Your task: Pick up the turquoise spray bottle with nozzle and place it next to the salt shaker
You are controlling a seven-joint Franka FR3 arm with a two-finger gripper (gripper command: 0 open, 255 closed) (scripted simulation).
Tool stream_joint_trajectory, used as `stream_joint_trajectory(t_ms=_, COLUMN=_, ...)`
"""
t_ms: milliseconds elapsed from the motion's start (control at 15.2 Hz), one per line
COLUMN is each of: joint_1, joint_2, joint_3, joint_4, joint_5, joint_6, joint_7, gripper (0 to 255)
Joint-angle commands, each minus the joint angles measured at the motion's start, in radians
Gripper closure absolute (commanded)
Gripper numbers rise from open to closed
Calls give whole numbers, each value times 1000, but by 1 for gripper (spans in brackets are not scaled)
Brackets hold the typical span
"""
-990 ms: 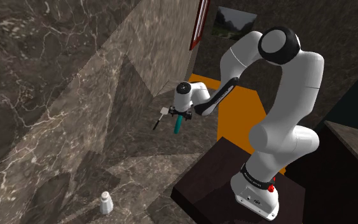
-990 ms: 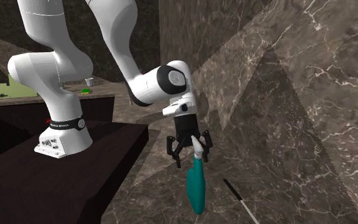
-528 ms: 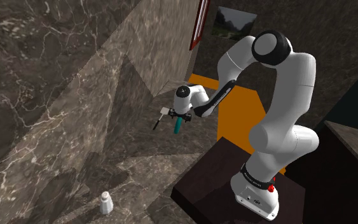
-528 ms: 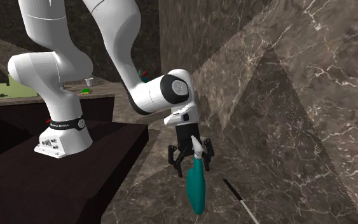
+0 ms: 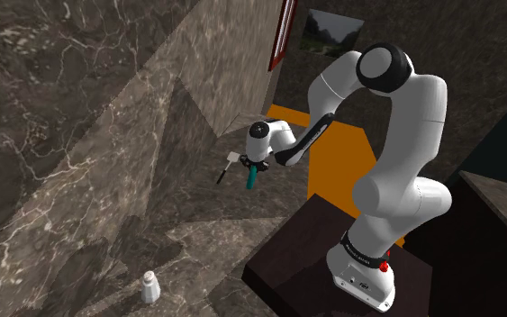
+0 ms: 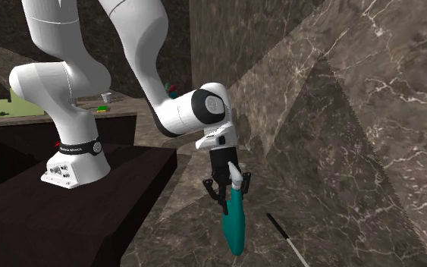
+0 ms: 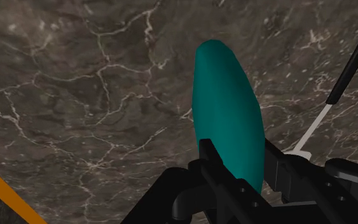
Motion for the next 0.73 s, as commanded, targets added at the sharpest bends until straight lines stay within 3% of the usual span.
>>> stream_joint_trajectory(t_ms=0, joint_1=0, joint_2=0, joint_3=0, joint_4=0, joint_5=0, joint_6=0, joint_7=0, gripper=255)
stream_joint_trajectory(t_ms=396, joint_1=0, joint_2=0, joint_3=0, joint_4=0, joint_5=0, joint_6=0, joint_7=0, gripper=255)
stream_joint_trajectory(t_ms=660, joint_1=-21, joint_2=-59, joint_3=25, joint_4=-23, joint_5=69, joint_6=9, joint_7=-57, gripper=255)
